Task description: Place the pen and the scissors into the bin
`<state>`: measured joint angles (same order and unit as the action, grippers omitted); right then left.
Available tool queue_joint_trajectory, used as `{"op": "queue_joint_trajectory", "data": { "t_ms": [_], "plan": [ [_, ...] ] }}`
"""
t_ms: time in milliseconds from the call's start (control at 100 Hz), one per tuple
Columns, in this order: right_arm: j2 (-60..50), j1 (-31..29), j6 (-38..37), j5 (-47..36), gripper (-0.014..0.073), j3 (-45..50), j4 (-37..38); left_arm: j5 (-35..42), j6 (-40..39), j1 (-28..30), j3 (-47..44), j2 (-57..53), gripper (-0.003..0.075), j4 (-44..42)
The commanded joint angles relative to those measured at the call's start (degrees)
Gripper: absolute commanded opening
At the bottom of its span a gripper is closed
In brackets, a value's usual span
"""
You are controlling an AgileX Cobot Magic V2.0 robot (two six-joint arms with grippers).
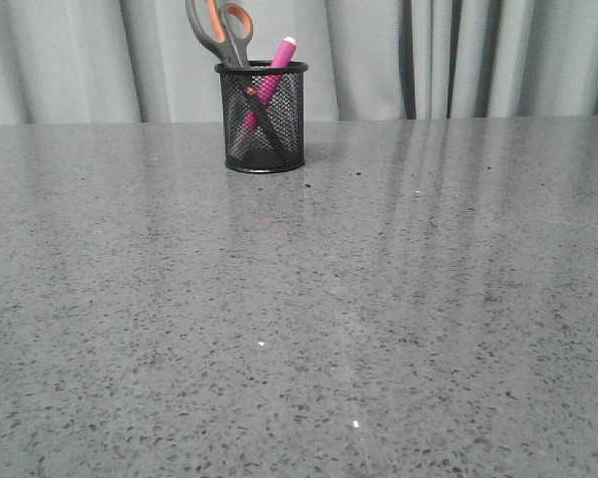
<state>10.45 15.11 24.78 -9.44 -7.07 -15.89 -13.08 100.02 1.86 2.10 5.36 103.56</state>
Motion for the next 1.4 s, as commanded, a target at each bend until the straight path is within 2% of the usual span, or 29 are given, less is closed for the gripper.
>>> {"op": "queue_joint_trajectory", "data": {
  "t_ms": [0,70,130,190,430,510,730,1010,1050,1390],
  "plan": [
    [0.75,-0.21,0.51,-4.15,-0.0059,-1.46,0.12,-1.14,-0.40,-0.42,1.64,0.50,-0.0019,2.34],
    [0.75,-0.21,0.51,-4.15,-0.0059,-1.46,0.12,-0.69,-1.08,-0.29,1.64,0.50,-0.0019,1.00],
    [0.75,-0.21,0.51,-4.15,-0.0059,-1.46,0.12,-0.83,-7.70,-0.02,2.38,0.50,-0.0019,-7.28],
    [0.75,-0.21,0.51,-4.15,-0.0059,-1.46,0.12,-0.22,-20.81,0.48,3.78,0.50,-0.0019,-19.54],
    [0.75,-0.21,0.51,-4.15,-0.0059,-1.46,0.12,8.51,-79.09,-0.37,7.70,0.50,-0.0019,-81.82],
    [0.75,-0.21,0.51,-4.15,-0.0059,-1.46,0.12,10.11,-92.73,-1.49,7.28,0.50,-0.0019,-94.42],
    [0.75,-0.21,0.51,-4.15,-0.0059,-1.46,0.12,10.86,-94.83,-4.49,3.30,-0.54,-0.0019,-102.47],
    [0.86,-0.21,0.51,-4.15,-0.0059,-1.46,0.12,12.31,-94.97,-4.95,-4.81,-7.42,-0.0019,-100.99],
    [0.86,-0.21,0.51,-4.08,-0.0059,-1.46,0.12,10.73,-95.50,-4.95,-4.81,-7.43,-0.0019,-101.07],
    [0.86,-0.21,0.51,-3.74,-0.0059,-1.46,0.12,12.13,-95.61,-4.75,-4.71,-7.43,-0.0019,-100.54]
  ]
}}
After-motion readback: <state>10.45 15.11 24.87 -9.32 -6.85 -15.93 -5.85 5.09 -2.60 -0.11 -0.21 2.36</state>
